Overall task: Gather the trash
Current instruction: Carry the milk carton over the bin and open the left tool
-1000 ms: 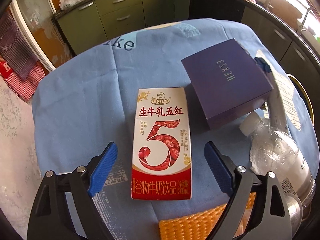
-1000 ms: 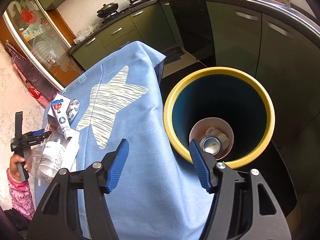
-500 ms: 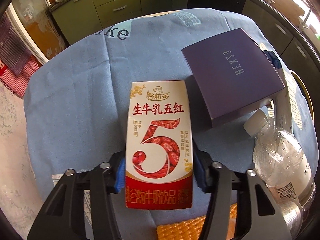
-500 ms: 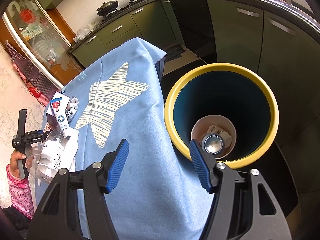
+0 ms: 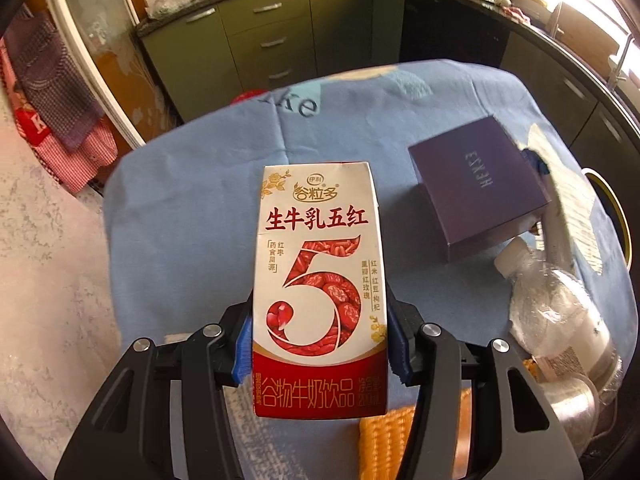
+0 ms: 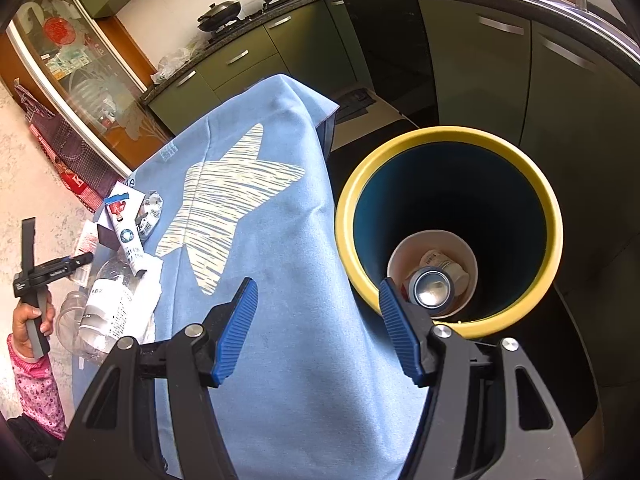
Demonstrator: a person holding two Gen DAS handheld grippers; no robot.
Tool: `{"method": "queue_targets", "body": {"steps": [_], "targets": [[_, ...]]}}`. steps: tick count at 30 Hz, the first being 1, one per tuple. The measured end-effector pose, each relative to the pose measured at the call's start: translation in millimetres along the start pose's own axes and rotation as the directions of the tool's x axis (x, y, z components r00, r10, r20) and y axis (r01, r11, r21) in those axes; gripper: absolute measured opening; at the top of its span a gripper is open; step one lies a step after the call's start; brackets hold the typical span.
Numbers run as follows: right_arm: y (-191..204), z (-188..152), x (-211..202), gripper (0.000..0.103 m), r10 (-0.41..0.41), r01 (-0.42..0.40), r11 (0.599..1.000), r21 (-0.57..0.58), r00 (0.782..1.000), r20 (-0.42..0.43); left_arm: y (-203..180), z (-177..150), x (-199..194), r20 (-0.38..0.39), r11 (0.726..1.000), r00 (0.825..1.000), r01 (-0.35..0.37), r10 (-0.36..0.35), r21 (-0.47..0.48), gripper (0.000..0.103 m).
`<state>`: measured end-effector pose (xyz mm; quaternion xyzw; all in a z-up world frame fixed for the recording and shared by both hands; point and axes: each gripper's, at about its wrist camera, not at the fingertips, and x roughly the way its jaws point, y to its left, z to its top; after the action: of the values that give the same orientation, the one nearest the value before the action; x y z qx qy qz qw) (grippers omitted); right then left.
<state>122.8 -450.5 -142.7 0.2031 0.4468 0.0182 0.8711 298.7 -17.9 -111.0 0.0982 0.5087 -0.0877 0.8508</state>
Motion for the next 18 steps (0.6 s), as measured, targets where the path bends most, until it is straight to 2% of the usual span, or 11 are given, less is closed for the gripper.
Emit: {"method": "queue_targets", "body": {"steps": [4,7,9,13,16,18], "targets": [[-2.2,-0.5,-3.1,0.060,0.004,-0.004,1.000,0.004,1.000,0.009,-6.3,-0.8,-40.2,0.061,1.000,0.998,0.007,-0.009,0.022,0.052],[-8.3,-2.4,-8.1,0.060,0.004,-0.004,1.000,0.015,1.000,0.023,-29.2,0.7,-72.9,0.106,0.996,0.992,0.056,-0.064,0.071,0.052],[-13.3,-4.0,-12.3,0.060,0.004,-0.005,1.000,0.025,0.999,0.032,-57.3,5.6,-90.6,0.129,0.987,0.985,0.098,-0.114,0.126,0.052],[-28.3,-11.0,-25.1,0.060,-0.002,-0.001,0.999,0.052,0.998,0.056,-127.3,24.0,-114.1,0.133,0.944,0.959,0.210,-0.249,0.255,0.052],[-43.5,-18.1,-40.1,0.060,-0.016,0.009,0.997,0.079,0.996,0.083,-177.9,34.5,-122.7,0.123,0.906,0.943,0.253,-0.309,0.339,0.052],[-55.7,-24.4,-52.6,0.060,-0.026,0.015,0.995,0.102,0.994,0.104,-221.3,40.1,-125.9,0.102,0.871,0.934,0.275,-0.342,0.407,0.052]]}}
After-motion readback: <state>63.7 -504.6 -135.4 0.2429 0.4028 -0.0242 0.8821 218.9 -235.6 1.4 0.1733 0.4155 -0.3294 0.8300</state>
